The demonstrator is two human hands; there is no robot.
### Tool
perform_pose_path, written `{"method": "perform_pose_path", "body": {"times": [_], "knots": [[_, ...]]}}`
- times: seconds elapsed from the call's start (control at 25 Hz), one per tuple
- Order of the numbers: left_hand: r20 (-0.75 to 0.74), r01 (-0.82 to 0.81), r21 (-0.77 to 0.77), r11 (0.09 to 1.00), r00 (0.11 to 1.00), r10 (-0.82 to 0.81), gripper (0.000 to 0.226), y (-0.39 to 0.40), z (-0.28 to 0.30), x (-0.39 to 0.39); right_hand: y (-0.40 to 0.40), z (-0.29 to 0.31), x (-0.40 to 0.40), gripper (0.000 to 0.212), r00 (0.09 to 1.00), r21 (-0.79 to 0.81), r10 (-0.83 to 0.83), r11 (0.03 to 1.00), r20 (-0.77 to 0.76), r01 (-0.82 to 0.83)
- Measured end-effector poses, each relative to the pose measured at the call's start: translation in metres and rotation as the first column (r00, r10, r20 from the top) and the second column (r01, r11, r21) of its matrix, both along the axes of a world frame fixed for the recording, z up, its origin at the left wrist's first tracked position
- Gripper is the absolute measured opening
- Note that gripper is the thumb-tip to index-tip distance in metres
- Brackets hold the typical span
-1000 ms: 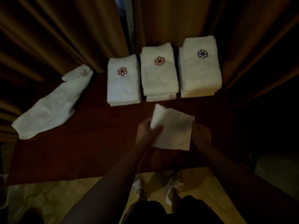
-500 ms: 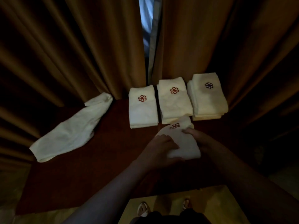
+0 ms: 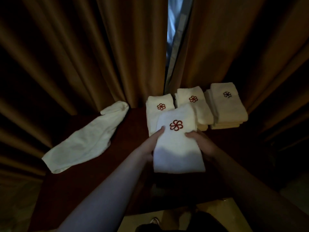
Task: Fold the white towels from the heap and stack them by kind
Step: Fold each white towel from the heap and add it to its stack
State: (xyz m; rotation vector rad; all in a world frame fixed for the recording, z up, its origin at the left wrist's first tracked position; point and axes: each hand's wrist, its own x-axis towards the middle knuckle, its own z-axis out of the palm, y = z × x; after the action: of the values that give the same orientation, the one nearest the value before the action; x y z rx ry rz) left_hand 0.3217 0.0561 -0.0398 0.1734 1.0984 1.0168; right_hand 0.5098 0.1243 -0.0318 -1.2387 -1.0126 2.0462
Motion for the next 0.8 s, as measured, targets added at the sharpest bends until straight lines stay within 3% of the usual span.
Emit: {"method": "perform_pose_path", "body": {"times": [0.08,0.24,0.36,0.52,0.6,0.8], "knots": [[-0.034,-0.066,0.025,0.997,0.997,0.067,0.047,0.002,-0.003,-0.003,0.002,0.000,-0.004,0.038,0.999,0.005,-0.025,1.000,0.021,0.025],[-0.306,-0.243,0.101,0.965,0.915,0.262,0.038,0.011,-0.019,0.000,0.014,-0.007,-0.022,0.038,0.968,0.087,-0.154,0.986,0.196,0.139],[-0.451,-0.226,0.195,0.954,0.844,0.292,0.030,0.025,-0.015,-0.003,0.031,-0.011,-0.034,0.049,0.957,0.208,-0.163,0.971,0.240,0.113],[-0.404,-0.122,0.218,0.968,0.892,0.203,0.041,0.052,-0.004,-0.023,0.074,-0.022,-0.045,0.056,0.944,0.239,-0.050,0.971,0.326,-0.031],[-0.468,-0.120,0.188,0.975,0.862,0.196,0.051,0.073,-0.008,-0.032,0.101,-0.027,-0.056,0.057,0.948,0.233,-0.018,0.971,0.318,-0.060],[-0.505,-0.369,0.166,0.915,0.765,0.400,0.060,0.132,-0.028,-0.044,0.164,-0.037,-0.087,0.058,0.947,0.250,0.069,0.956,0.315,-0.153]]}}
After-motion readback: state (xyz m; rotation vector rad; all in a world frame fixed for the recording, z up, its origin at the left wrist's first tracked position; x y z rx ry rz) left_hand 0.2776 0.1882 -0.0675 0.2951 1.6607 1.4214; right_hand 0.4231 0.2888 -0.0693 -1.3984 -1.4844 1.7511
